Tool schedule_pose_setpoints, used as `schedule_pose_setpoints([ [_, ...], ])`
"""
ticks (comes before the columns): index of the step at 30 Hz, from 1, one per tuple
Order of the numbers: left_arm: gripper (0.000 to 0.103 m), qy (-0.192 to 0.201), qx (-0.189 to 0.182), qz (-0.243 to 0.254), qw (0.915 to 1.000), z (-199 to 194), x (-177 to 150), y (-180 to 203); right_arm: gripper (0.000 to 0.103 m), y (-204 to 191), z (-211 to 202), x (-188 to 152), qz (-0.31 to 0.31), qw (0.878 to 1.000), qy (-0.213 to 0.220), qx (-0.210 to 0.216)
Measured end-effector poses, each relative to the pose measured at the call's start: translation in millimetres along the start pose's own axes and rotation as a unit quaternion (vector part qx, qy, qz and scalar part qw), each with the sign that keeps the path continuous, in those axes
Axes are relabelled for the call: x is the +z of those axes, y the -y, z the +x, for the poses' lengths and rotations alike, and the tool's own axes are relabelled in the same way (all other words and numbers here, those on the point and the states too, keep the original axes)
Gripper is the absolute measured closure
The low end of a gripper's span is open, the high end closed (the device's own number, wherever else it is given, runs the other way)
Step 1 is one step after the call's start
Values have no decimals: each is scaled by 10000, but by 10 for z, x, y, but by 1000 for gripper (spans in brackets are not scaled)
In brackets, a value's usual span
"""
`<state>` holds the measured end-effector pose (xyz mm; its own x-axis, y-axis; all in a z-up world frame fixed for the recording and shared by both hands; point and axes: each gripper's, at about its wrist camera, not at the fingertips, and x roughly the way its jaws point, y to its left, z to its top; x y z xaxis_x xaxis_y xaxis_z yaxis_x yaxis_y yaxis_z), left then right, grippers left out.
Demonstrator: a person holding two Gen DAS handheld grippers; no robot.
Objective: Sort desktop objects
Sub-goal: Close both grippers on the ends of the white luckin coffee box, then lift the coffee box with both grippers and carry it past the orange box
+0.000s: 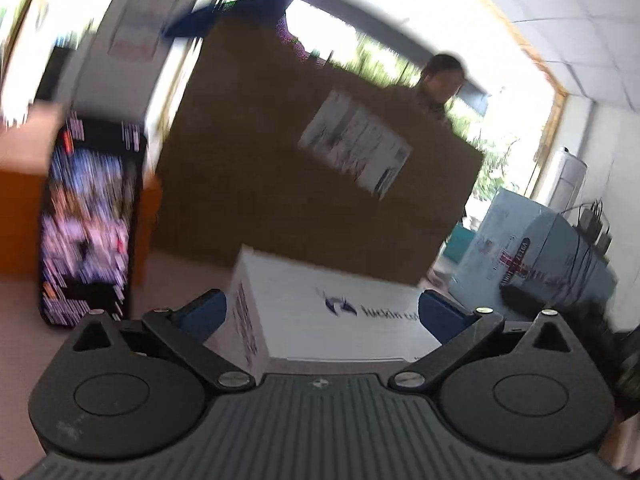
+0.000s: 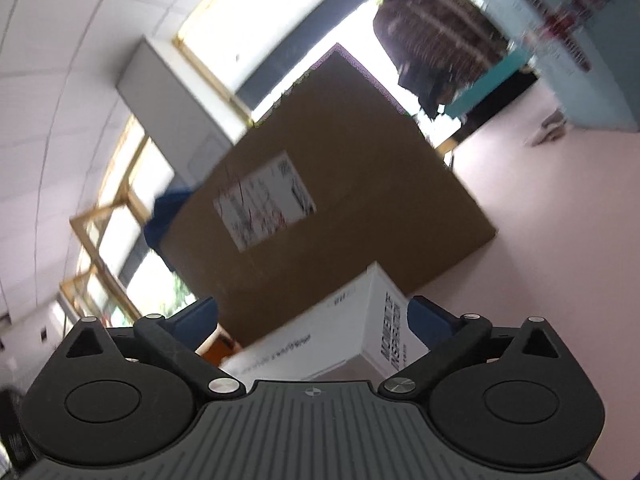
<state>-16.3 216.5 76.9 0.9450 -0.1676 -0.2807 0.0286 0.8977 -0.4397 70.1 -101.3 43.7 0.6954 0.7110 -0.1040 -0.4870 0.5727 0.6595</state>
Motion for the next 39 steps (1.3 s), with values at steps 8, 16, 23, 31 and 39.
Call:
schedule_pose_setpoints([
  [8, 0, -630, 42, -309, 9975, 416, 0, -112, 0, 162, 394, -62, 230, 9964, -820, -49],
  [16, 0, -626, 256, -400, 9969, 433, -58, -76, 4, 19, 396, -174, -53, 9962, -813, -308],
  [23, 0, -283, 702, 165, 9970, 114, -146, 203, 9, -209, 216, -289, -287, 9963, -638, -491],
  [31, 0, 196, 1177, 416, 9920, -457, -241, 393, 9, -640, -66, -482, -698, 9946, -658, -385],
  [39, 0, 638, 1773, 101, 9820, -1283, -278, 56, 9, -1230, 48, -823, -1045, 9887, -1042, 271],
])
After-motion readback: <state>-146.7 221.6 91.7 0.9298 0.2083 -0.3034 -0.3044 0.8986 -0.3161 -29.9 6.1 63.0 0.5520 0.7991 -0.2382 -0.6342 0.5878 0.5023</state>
